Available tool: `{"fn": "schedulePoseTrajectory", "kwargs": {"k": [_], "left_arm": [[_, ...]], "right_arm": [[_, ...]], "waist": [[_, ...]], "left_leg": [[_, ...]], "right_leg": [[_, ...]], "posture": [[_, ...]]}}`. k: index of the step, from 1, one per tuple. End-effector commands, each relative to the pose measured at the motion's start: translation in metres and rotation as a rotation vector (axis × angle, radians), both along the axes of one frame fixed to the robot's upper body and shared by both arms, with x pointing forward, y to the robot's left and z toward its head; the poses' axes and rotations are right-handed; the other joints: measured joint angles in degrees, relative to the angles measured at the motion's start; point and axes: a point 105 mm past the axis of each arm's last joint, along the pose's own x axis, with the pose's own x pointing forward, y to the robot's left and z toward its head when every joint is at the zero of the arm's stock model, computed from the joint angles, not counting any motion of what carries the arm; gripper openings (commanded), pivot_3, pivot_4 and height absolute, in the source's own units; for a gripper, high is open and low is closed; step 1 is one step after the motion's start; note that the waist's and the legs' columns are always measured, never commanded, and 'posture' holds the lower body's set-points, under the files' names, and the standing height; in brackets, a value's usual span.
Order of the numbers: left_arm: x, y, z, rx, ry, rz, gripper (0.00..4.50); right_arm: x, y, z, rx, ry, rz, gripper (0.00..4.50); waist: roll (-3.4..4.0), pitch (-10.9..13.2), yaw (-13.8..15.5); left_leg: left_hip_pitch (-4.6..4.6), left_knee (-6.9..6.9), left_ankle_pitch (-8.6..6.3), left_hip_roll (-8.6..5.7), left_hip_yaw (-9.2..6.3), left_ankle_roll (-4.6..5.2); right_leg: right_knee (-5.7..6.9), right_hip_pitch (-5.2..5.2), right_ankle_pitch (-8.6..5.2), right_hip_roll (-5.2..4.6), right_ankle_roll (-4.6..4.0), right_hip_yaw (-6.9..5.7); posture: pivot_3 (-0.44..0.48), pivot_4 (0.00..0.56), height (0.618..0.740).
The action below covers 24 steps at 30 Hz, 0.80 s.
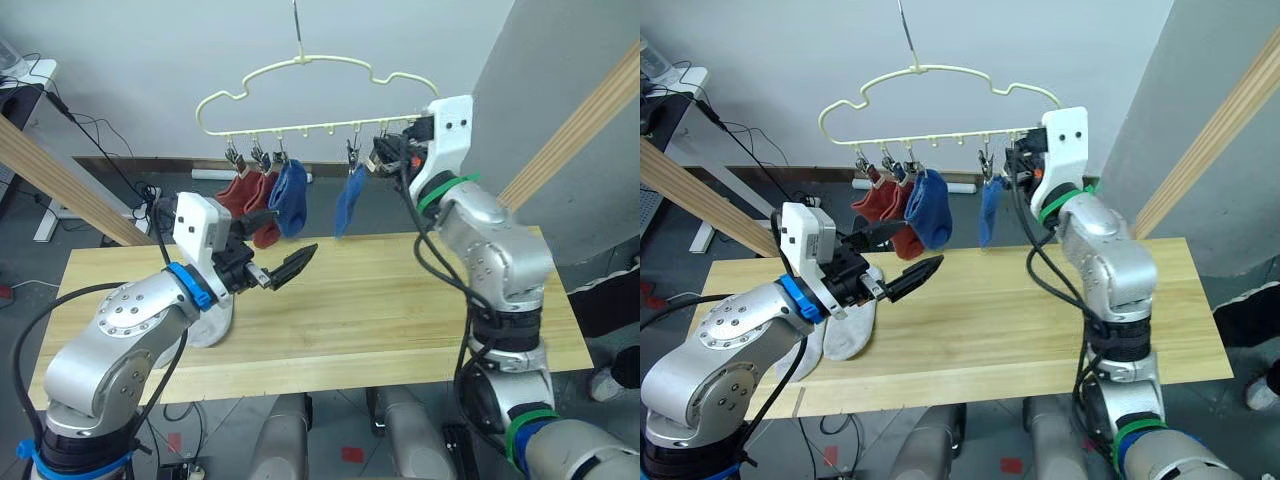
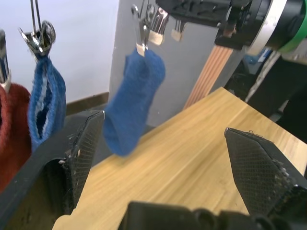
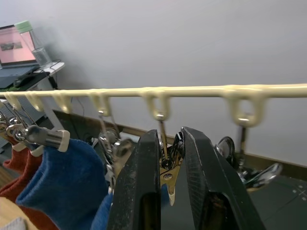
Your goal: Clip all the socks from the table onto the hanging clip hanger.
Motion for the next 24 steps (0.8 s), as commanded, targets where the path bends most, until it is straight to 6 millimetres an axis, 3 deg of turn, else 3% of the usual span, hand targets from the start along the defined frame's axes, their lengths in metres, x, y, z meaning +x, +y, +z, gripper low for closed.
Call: {"fn": "schedulePoseTrajectory", "kwargs": {"k": [1,12,14,19,24], "left_arm": [[-0.008,-0.004,0.009,0.009,-0.036,-0.032,4.50],[-0.013,0.015,-0.008,0.053,0.037,-0.001,4.50],[-0.013,0.027,-0.017,0.070,0.062,0.039,4.50],[-0.009,0.085,-0.055,0.150,0.152,0.268,4.50],[-0.004,0.135,-0.073,0.201,0.183,0.459,4.50]], "right_arm": [[-0.010,0.001,0.013,0.010,-0.015,0.123,0.68],[-0.019,-0.013,0.013,0.146,0.202,0.401,0.68],[-0.021,-0.015,0.015,0.179,0.235,0.460,0.68],[-0.020,-0.018,0.022,0.285,0.303,0.539,0.68],[-0.022,-0.017,0.020,0.280,0.322,0.553,0.68]], "waist": [[0.00,0.00,-0.01],[0.00,0.00,0.06],[0.00,0.00,-0.08],[0.01,0.00,-0.14],[0.01,0.00,0.25]], "left_leg": [[0.00,0.00,0.00,0.00,0.00,0.00],[-0.02,0.00,-0.01,0.00,-0.01,0.01],[-0.02,0.00,-0.01,0.00,0.02,0.02],[0.03,-0.05,-0.01,0.02,0.08,0.02],[-0.02,-0.04,-0.01,-0.01,0.05,0.03]], "right_leg": [[0.01,0.00,0.00,0.00,0.00,0.00],[-0.02,0.00,0.00,-0.01,-0.01,0.00],[-0.01,0.00,0.00,-0.01,-0.01,0.03],[0.00,-0.03,0.00,0.00,-0.01,0.08],[-0.02,-0.02,0.00,-0.03,-0.01,0.04]], "posture": [[0.053,0.355,0.740],[0.057,0.344,0.740],[0.060,0.343,0.740],[0.066,0.342,0.740],[0.069,0.344,0.740]]}}
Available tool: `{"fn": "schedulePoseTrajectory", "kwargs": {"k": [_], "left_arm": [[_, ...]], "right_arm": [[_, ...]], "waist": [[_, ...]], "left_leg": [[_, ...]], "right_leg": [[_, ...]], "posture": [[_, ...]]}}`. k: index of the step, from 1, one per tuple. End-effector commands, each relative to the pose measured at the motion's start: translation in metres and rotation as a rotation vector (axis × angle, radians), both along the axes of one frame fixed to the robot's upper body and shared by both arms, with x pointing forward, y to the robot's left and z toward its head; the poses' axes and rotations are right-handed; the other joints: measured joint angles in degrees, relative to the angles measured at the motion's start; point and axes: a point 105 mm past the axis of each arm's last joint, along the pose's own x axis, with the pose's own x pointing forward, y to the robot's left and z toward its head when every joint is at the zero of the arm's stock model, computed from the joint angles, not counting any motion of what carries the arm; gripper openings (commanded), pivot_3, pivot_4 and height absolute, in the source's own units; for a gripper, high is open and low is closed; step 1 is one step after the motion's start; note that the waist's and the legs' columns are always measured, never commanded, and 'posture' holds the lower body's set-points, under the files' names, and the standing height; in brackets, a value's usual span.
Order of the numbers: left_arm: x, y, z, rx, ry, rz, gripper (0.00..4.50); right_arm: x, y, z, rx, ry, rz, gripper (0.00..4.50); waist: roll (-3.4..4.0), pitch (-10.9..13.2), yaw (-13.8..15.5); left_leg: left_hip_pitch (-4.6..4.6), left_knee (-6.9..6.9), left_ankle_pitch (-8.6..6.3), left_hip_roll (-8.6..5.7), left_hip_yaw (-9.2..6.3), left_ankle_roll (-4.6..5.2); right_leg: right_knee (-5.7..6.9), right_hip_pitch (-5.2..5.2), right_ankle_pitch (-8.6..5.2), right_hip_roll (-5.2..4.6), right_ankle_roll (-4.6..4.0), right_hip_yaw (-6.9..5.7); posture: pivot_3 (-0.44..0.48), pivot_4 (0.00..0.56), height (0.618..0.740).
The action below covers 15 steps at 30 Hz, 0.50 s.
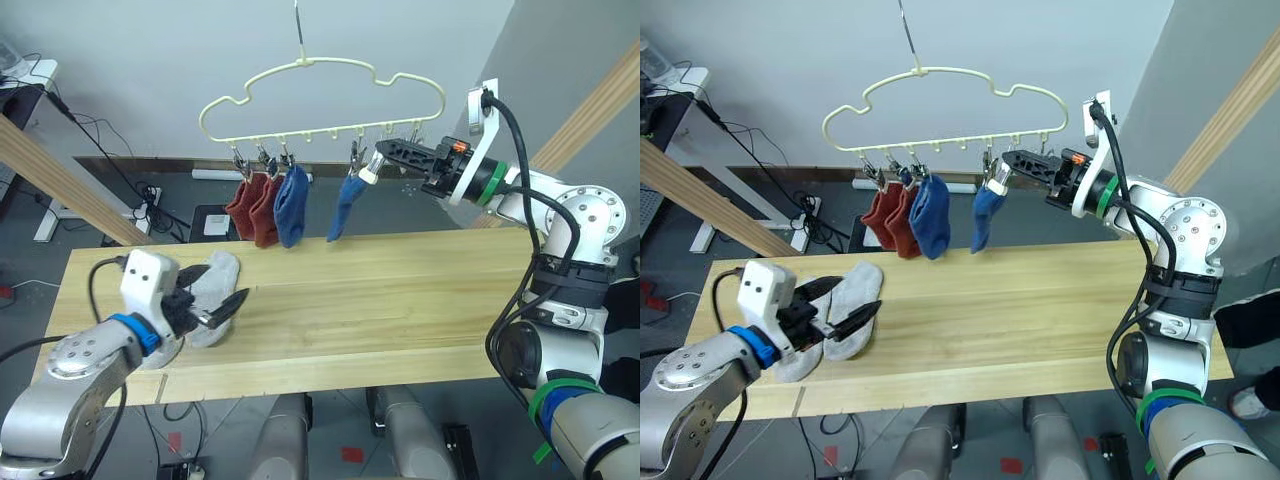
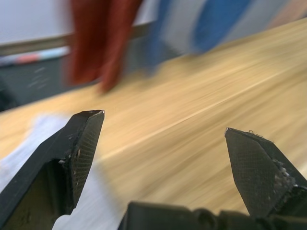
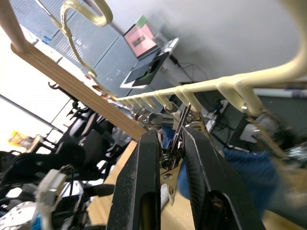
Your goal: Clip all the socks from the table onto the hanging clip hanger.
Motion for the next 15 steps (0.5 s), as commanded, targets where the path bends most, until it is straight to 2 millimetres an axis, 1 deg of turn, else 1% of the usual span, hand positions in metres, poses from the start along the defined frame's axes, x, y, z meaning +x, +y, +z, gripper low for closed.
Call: {"fn": "schedulePoseTrajectory", "kwargs": {"k": [1,4,5,10,12,15], "left_arm": [[0.005,0.039,0.002,0.053,-0.041,0.147,4.50],[0.011,0.076,-0.013,0.069,0.005,0.292,4.50],[0.013,0.085,-0.017,0.077,0.012,0.329,4.50],[0.023,0.115,-0.035,0.051,0.049,0.464,4.50],[0.031,0.122,-0.041,0.039,0.048,0.494,4.50],[0.037,0.112,-0.049,-0.007,0.072,0.438,4.50]], "right_arm": [[-0.008,0.000,0.009,0.008,-0.038,0.030,0.68],[-0.007,0.001,0.005,-0.008,-0.035,0.023,0.68],[-0.007,0.001,0.003,-0.015,-0.037,0.019,0.68],[-0.006,0.002,0.001,-0.016,-0.035,0.006,0.68],[-0.007,0.003,0.001,-0.019,-0.032,0.006,0.68],[-0.006,0.003,0.001,-0.013,-0.027,-0.003,0.68]], "waist": [[0.00,0.00,0.15],[0.00,0.00,0.11],[0.00,0.00,0.10],[0.00,0.00,0.01],[0.02,0.01,0.01],[0.02,0.01,-0.01]], "left_leg": [[-0.01,0.01,0.00,-0.01,0.00,0.00],[-0.01,0.00,0.00,-0.01,-0.02,0.01],[0.01,-0.02,0.00,-0.01,-0.02,0.01],[-0.01,-0.01,0.00,0.00,-0.03,0.01],[0.02,-0.02,0.00,-0.01,-0.02,0.01],[-0.01,-0.01,0.00,0.00,-0.04,0.01]], "right_leg": [[0.00,0.00,0.00,-0.01,0.00,-0.01],[-0.01,0.00,0.00,-0.02,0.00,-0.03],[-0.01,0.00,0.00,-0.02,0.00,-0.03],[0.01,-0.02,0.00,-0.02,0.00,-0.04],[0.01,-0.02,0.00,-0.03,0.00,-0.02],[0.01,-0.03,0.00,-0.03,0.00,-0.04]], "posture": [[0.069,0.344,0.740],[0.069,0.346,0.740],[0.069,0.346,0.740],[0.063,0.358,0.740],[0.063,0.358,0.740],[0.057,0.365,0.740]]}}
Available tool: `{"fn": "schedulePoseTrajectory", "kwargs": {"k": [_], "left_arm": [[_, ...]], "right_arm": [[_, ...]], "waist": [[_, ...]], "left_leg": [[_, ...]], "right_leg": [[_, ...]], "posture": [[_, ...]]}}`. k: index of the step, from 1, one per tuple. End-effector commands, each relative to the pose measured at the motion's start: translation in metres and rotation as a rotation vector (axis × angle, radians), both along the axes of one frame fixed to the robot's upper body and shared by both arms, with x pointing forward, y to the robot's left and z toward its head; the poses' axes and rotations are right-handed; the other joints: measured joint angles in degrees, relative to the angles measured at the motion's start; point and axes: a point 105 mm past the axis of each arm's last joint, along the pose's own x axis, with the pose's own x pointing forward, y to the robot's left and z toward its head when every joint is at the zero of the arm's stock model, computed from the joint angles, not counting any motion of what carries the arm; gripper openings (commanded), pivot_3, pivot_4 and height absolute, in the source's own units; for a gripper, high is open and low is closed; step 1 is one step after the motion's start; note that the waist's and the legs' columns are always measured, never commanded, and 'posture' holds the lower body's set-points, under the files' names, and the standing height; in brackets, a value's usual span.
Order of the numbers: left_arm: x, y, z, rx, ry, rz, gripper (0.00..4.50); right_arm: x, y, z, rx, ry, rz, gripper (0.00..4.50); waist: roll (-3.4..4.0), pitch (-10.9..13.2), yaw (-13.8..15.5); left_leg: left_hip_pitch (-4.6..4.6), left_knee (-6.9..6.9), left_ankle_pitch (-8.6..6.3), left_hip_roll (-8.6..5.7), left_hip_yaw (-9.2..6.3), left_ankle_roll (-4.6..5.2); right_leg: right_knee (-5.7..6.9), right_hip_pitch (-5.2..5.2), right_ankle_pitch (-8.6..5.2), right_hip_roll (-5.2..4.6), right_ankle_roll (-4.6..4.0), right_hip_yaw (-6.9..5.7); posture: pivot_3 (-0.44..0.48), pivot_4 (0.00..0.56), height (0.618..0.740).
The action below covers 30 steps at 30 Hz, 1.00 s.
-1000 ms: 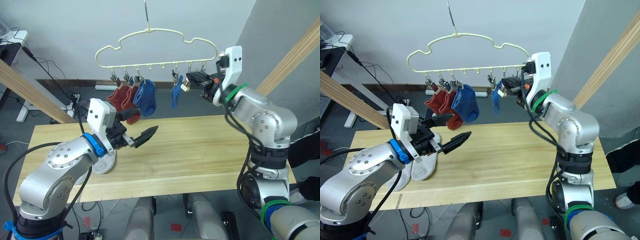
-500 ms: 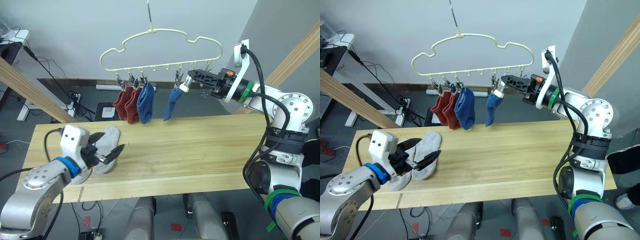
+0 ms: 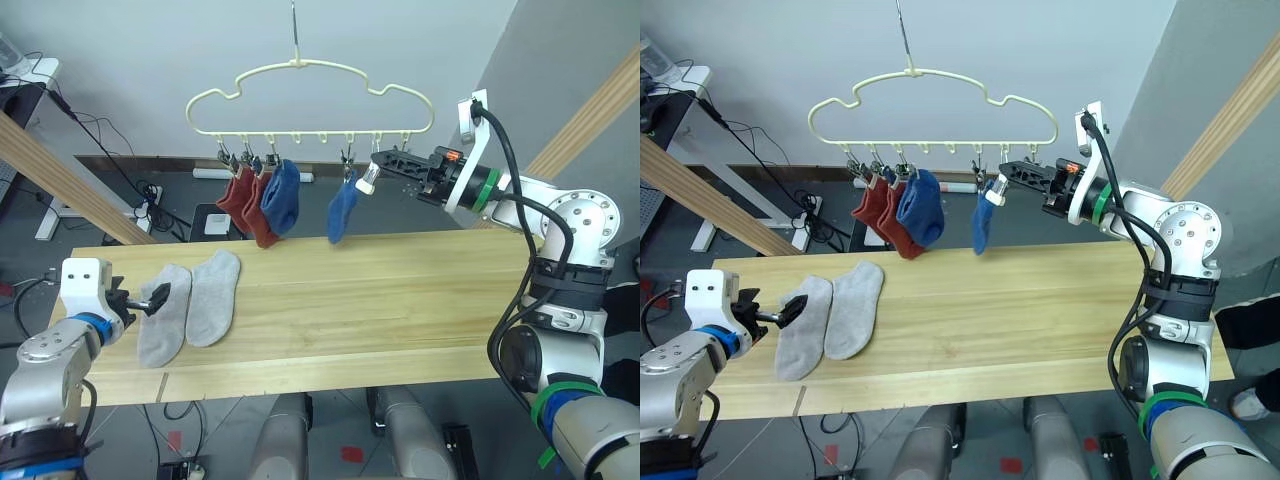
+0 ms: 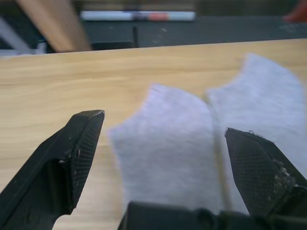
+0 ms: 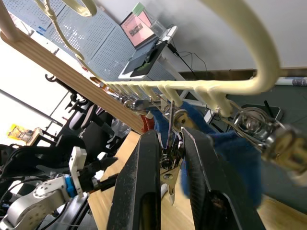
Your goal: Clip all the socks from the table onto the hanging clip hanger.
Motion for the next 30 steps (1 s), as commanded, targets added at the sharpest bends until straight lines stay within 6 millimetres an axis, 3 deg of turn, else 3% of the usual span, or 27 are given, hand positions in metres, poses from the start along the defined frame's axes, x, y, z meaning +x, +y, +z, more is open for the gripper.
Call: {"fn": "schedulePoseTrajectory", "kwargs": {"k": [1,2,4,8,14,18,26,30], "left_arm": [[0.002,-0.006,-0.005,-0.015,0.001,-0.050,4.50],[0.004,-0.008,-0.002,-0.034,-0.017,-0.053,4.50],[0.006,-0.031,0.008,-0.088,-0.056,-0.159,4.50],[-0.003,-0.063,-0.002,0.006,0.001,-0.344,4.50],[0.003,-0.082,-0.016,0.034,0.032,-0.374,4.50],[0.022,-0.099,-0.026,0.035,0.046,-0.370,4.50],[0.042,-0.086,-0.035,0.115,0.053,-0.270,4.50],[0.050,-0.086,-0.023,0.071,-0.011,-0.237,4.50]], "right_arm": [[-0.006,0.000,0.011,0.020,-0.051,0.007,0.68],[-0.006,0.000,0.011,0.019,-0.051,0.006,0.68],[-0.006,-0.001,0.011,0.015,-0.051,0.001,0.68],[-0.005,0.000,0.010,0.016,-0.048,-0.005,0.68],[-0.004,0.001,0.009,0.016,-0.048,-0.013,0.68],[-0.003,0.000,0.008,0.022,-0.043,-0.032,0.68],[-0.004,0.000,0.007,0.020,-0.041,-0.036,0.68],[-0.005,-0.002,0.006,0.019,-0.040,-0.046,0.68]], "waist": [[0.00,0.00,-0.02],[0.00,0.00,-0.02],[0.00,0.00,-0.02],[0.00,0.00,-0.04],[0.02,0.01,-0.11],[0.06,0.05,0.00],[0.04,0.06,-0.39],[0.04,0.06,-0.24]], "left_leg": [[-0.01,0.00,0.00,-0.01,0.02,0.00],[-0.01,0.00,0.00,-0.01,0.03,0.00],[-0.02,-0.01,-0.01,-0.01,0.00,0.01],[-0.05,-0.02,-0.01,0.00,-0.03,0.00],[-0.04,-0.02,-0.01,0.00,-0.07,0.01],[-0.06,0.03,-0.01,-0.02,-0.06,0.01],[-0.04,0.00,-0.02,0.00,0.00,0.04],[-0.04,0.05,-0.02,-0.03,0.02,0.04]], "right_leg": [[-0.01,0.00,0.00,-0.01,0.00,0.02],[-0.03,0.00,0.00,-0.03,0.00,0.03],[-0.04,-0.01,0.00,-0.03,0.00,0.02],[-0.06,-0.03,0.00,-0.05,0.00,0.13],[-0.02,-0.02,0.00,-0.05,0.00,0.14],[0.02,-0.01,0.00,-0.05,0.00,0.05],[0.01,-0.03,0.00,-0.03,0.00,0.02],[0.02,-0.01,0.00,-0.05,0.00,0.04]], "posture": [[0.057,0.365,0.740],[0.053,0.365,0.740],[0.051,0.368,0.740],[0.049,0.373,0.740],[0.046,0.377,0.740],[0.036,0.382,0.740],[0.024,0.384,0.740],[0.018,0.381,0.740]]}}
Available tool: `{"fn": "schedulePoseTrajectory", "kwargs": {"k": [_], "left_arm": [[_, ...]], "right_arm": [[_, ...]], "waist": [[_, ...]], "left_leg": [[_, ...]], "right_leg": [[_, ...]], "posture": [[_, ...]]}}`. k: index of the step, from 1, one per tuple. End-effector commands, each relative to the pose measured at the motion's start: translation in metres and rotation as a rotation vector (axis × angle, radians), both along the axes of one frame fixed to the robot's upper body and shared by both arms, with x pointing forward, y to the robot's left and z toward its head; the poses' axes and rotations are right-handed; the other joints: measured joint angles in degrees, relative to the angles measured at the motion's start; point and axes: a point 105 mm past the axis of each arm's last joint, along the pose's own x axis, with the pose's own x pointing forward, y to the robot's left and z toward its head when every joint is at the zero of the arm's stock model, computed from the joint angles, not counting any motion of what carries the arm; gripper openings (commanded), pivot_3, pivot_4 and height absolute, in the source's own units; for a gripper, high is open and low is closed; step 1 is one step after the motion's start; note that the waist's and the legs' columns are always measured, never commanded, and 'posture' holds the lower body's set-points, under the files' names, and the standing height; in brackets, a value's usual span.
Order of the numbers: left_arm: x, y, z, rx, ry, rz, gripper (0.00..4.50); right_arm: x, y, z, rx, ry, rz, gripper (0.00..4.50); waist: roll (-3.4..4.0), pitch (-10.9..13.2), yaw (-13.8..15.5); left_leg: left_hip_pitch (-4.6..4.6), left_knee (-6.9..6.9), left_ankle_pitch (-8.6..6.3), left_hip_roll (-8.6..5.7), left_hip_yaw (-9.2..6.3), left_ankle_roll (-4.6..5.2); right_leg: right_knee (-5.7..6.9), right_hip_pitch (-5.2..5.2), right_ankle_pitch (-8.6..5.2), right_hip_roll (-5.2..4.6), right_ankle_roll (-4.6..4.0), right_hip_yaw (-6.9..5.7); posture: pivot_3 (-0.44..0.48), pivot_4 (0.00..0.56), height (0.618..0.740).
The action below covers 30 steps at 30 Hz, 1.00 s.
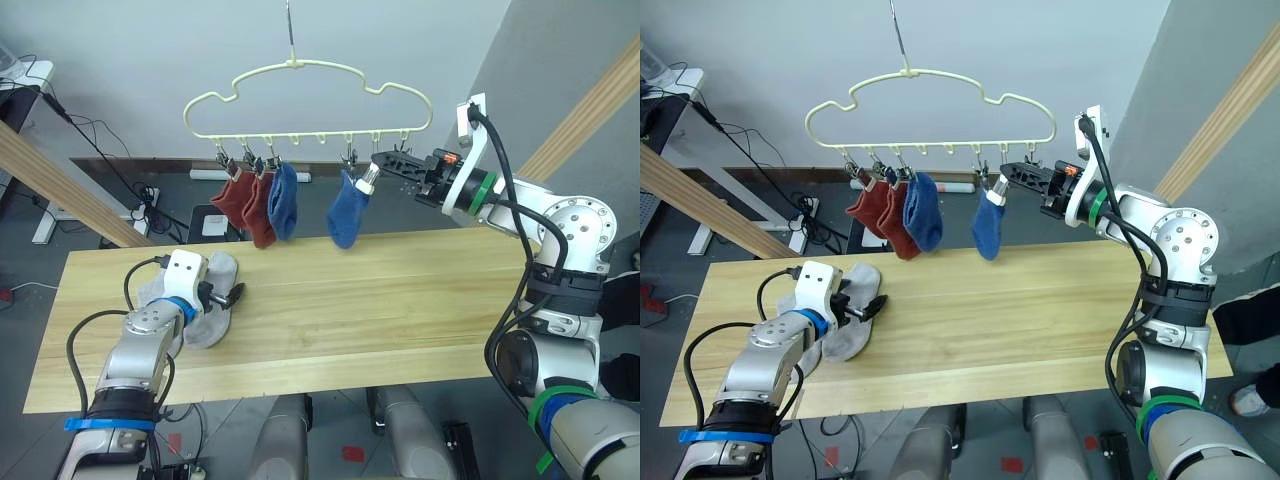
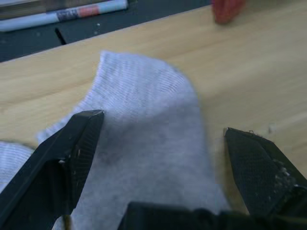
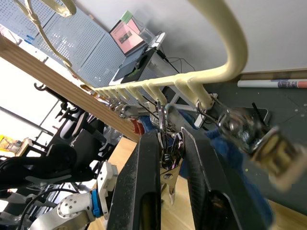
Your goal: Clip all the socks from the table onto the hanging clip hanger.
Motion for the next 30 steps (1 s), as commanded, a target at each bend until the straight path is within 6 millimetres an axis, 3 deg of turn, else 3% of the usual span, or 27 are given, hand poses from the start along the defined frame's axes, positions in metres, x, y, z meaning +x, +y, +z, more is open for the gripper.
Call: {"fn": "schedulePoseTrajectory", "kwargs": {"k": [1,12,22,26,30], "left_arm": [[0.002,0.009,0.007,-0.019,-0.037,0.044,4.50],[0.000,-0.002,-0.020,-0.169,0.148,0.073,4.50],[-0.009,-0.002,-0.015,-0.123,0.137,0.016,2.27],[-0.014,-0.002,-0.013,-0.099,0.131,-0.008,1.60],[-0.024,-0.013,0.002,-0.054,0.087,-0.102,0.86]], "right_arm": [[-0.006,-0.003,0.008,0.014,-0.041,0.001,0.68],[-0.007,-0.001,0.007,0.008,-0.042,0.003,0.68],[-0.008,0.001,0.007,0.012,-0.044,0.004,0.65],[-0.008,0.001,0.007,0.011,-0.044,0.002,0.65],[-0.008,0.000,0.006,0.013,-0.043,-0.003,0.65]], "waist": [[0.00,0.00,0.03],[0.00,0.00,0.03],[0.01,0.00,0.05],[0.01,0.00,0.05],[0.01,0.00,0.04]], "left_leg": [[0.00,0.00,0.00,0.00,0.00,0.00],[0.04,0.01,0.01,-0.01,-0.03,0.00],[0.07,-0.01,0.01,-0.01,0.00,0.00],[0.06,-0.02,0.01,-0.01,-0.01,0.00],[0.04,-0.04,0.00,-0.01,0.01,0.00]], "right_leg": [[0.00,0.00,0.00,0.00,0.00,0.00],[0.06,0.03,0.00,0.00,0.00,-0.04],[0.03,0.03,0.00,0.00,0.00,0.00],[0.03,0.03,0.00,0.00,0.00,0.00],[-0.02,0.02,0.00,-0.01,0.00,0.03]], "posture": [[0.018,0.381,0.740],[0.020,0.373,0.740],[0.024,0.366,0.740],[0.026,0.364,0.740],[0.028,0.365,0.740]]}}
